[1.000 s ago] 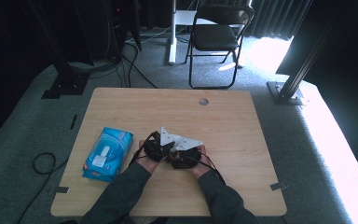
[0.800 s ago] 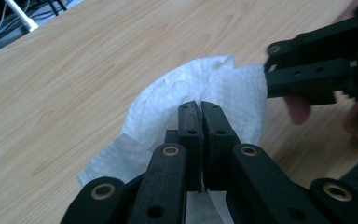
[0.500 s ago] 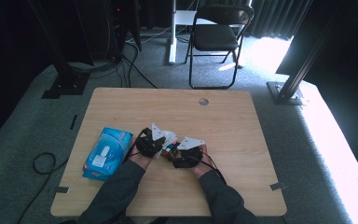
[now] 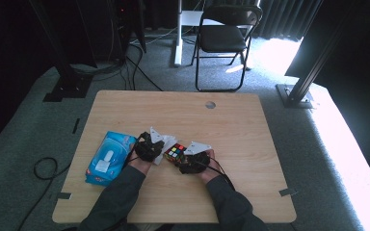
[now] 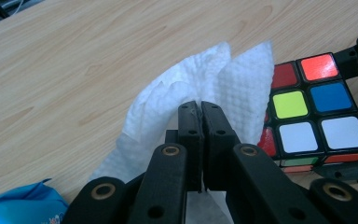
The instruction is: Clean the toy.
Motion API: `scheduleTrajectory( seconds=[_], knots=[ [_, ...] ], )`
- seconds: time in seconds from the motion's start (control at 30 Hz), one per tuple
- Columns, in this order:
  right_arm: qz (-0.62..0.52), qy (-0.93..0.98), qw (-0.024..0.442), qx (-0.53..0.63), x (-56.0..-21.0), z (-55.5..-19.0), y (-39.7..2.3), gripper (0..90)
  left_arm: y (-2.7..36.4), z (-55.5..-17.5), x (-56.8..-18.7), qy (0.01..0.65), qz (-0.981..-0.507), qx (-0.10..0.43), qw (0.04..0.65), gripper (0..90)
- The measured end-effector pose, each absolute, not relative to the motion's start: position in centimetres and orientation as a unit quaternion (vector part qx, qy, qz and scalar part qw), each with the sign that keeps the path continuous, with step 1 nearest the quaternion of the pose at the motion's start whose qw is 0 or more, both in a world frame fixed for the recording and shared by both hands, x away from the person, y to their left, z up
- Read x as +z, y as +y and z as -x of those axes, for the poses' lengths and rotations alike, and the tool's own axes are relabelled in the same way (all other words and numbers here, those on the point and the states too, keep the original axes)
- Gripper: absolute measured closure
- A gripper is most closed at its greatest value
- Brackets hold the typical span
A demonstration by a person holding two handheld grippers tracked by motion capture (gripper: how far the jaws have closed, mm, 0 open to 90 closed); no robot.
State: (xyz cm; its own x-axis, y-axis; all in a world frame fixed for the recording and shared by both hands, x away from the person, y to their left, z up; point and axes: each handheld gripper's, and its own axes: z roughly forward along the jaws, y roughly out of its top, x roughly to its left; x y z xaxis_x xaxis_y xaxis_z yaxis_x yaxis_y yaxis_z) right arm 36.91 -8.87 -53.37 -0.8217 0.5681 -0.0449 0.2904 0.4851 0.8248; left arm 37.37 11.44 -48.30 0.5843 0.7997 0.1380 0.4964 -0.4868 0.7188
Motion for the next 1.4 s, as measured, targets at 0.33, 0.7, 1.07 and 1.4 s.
scheduleTrajectory(
  seconds=[0.33, 0.7, 1.07, 1.4],
  knots=[
    [-0.256, 0.850, 0.152, 0.434, -53.7, -37.1, -9.0, 34.0, 11.1, -37.4, -49.0, 0.389, -0.837, 0.230, 0.310, 87.8],
    [-0.263, 0.854, 0.139, 0.426, -53.9, -37.5, -9.3, 33.4, 10.4, -37.2, -49.8, 0.381, -0.846, 0.221, 0.302, 87.8],
    [-0.270, 0.859, 0.144, 0.410, -54.3, -37.6, -9.2, 31.1, 9.9, -36.9, -50.0, 0.370, -0.851, 0.215, 0.304, 87.7],
    [-0.267, 0.860, 0.150, 0.407, -54.4, -37.7, -9.0, 29.8, 9.9, -36.9, -50.2, 0.369, -0.854, 0.211, 0.301, 87.8]
  ],
)
